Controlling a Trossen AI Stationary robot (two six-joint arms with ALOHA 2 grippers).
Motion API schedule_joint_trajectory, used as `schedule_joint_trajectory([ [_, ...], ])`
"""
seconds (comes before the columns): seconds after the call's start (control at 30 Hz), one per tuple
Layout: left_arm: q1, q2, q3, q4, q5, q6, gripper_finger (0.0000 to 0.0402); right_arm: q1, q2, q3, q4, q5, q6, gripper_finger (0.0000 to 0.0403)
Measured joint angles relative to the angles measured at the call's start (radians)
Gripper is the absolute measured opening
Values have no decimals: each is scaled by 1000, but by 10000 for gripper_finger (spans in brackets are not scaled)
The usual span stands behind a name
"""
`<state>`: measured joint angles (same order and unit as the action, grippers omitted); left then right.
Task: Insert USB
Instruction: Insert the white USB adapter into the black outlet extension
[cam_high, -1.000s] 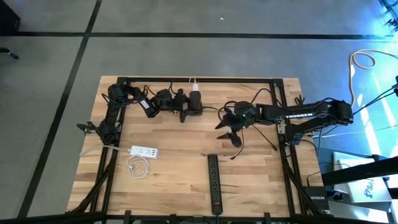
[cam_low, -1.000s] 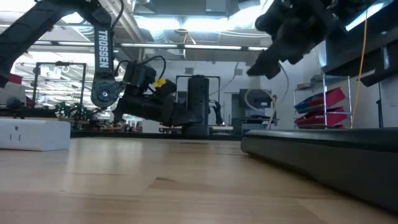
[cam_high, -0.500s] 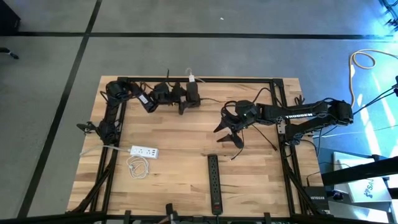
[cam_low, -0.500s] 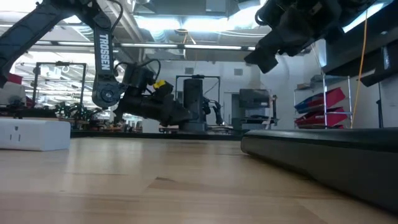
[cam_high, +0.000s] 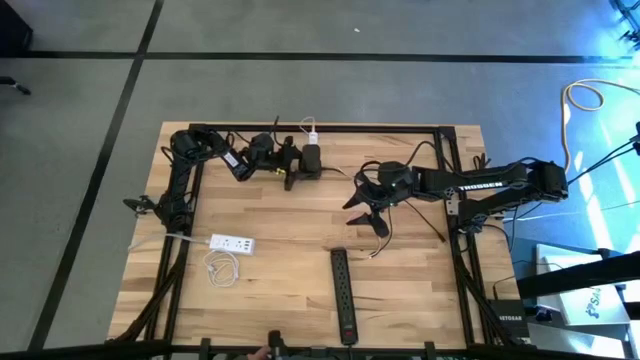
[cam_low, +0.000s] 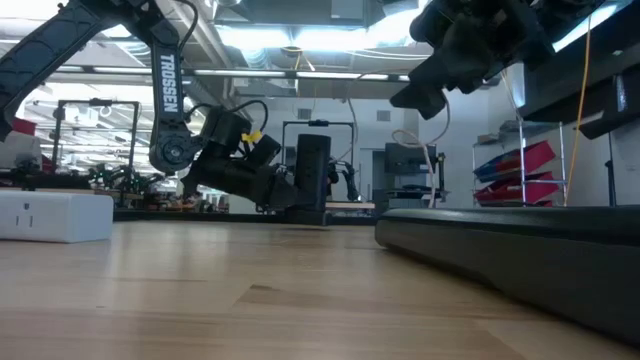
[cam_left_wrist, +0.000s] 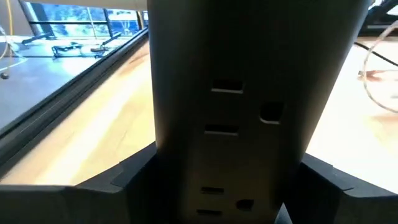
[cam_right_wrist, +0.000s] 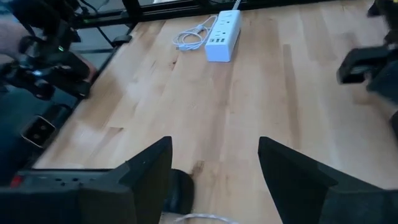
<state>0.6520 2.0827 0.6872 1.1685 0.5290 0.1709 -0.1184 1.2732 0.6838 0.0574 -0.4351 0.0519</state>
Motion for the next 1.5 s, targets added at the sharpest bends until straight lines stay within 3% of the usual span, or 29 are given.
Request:
schedule_joint_trajectory([
  [0.13, 4, 0, 3, 1, -19, -20, 270, 0, 0, 0, 0, -6, 18, 241],
  [0.33, 2, -3, 4, 11, -27, -40, 325, 0, 0, 0, 0, 28, 1, 314],
  [0.53, 2, -48, 3, 29, -22, -190, 351, 1, 0, 0, 2, 12, -1, 380],
  [0.73, 11, -163, 3, -88, 182, -440, 352, 2, 0, 0, 0, -86, 38, 397],
  [0.9, -7, -273, -27, -236, 564, -538, 353, 18, 0, 0, -2, -181, 100, 395],
  [0.97, -20, -328, -62, -235, 618, -531, 353, 37, 0, 0, -23, -204, 100, 395],
  [1.07, -21, -408, -124, -265, 491, -412, 353, 55, 0, 0, -87, -167, 89, 395],
  [1.23, -26, -465, -177, -307, 20, -152, 353, 72, 0, 0, -175, 56, 49, 395],
  [1.33, -30, -465, -174, -309, -69, -52, 353, 74, 0, 0, -153, 55, 41, 395],
  [1.5, 2, -459, -146, -313, -94, -33, 353, 73, 0, 0, -125, 52, 17, 395],
])
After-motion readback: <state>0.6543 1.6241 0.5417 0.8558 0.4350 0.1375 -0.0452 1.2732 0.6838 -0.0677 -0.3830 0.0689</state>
